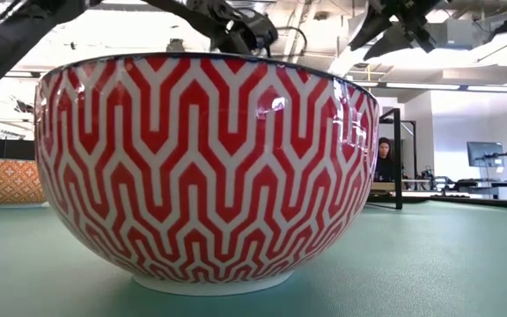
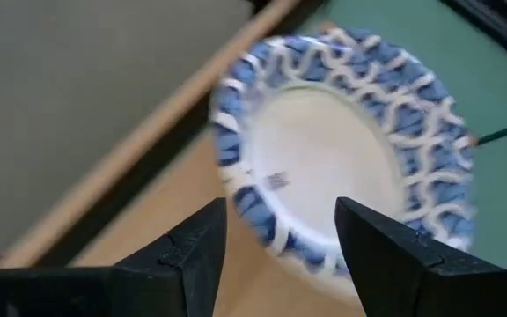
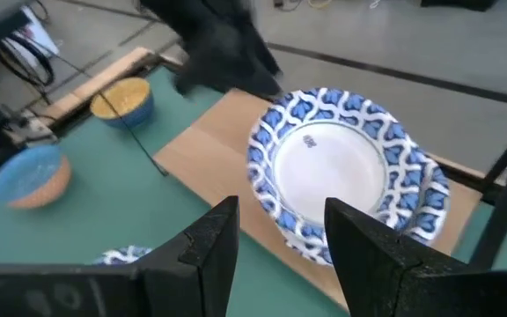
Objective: Place and stack bowls onto a shelf
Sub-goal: Stack the bottom blue and white bowl on the blue and white bowl on the shelf
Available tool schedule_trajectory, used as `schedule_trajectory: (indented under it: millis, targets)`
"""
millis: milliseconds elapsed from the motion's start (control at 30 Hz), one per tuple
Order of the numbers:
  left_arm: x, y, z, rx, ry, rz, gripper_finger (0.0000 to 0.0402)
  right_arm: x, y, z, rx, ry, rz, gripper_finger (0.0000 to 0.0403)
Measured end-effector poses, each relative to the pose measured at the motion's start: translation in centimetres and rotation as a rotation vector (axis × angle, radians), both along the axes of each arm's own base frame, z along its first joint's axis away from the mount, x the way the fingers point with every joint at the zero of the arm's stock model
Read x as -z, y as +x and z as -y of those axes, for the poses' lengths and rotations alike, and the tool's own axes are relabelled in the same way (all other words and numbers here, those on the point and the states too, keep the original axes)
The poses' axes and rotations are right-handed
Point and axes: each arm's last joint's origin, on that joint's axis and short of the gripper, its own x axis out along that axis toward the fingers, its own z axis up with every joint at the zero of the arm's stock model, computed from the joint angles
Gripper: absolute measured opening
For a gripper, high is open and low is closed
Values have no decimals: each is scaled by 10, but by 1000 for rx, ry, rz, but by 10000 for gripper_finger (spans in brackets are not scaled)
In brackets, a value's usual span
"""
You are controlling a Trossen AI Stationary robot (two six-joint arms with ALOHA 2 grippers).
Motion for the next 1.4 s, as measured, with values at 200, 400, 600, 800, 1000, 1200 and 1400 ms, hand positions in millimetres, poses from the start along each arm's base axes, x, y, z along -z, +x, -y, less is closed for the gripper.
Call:
schedule_trajectory:
  millis: [200,400,600,800,1000,1200,1400]
  targets:
    - [-4,-12,0,-20,54,-112,197,3,6,2,9,-1,-3,195]
    - [25,-12,0,-45,0,-186,197,2,7,2,7,-1,8,195]
    - [37,-2,3,-42,-29,-103,197,2,7,2,6,-1,9,195]
    - [51,16,9,43,-43,-50,197,1,8,0,-6,0,20,195]
    - [45,9,10,9,-20,-151,197,1,8,-6,-33,0,21,195]
    - [16,10,9,-15,47,-66,196,4,6,-4,-22,-2,-21,194]
    - [5,19,16,8,93,19,196,11,9,4,6,10,-69,186]
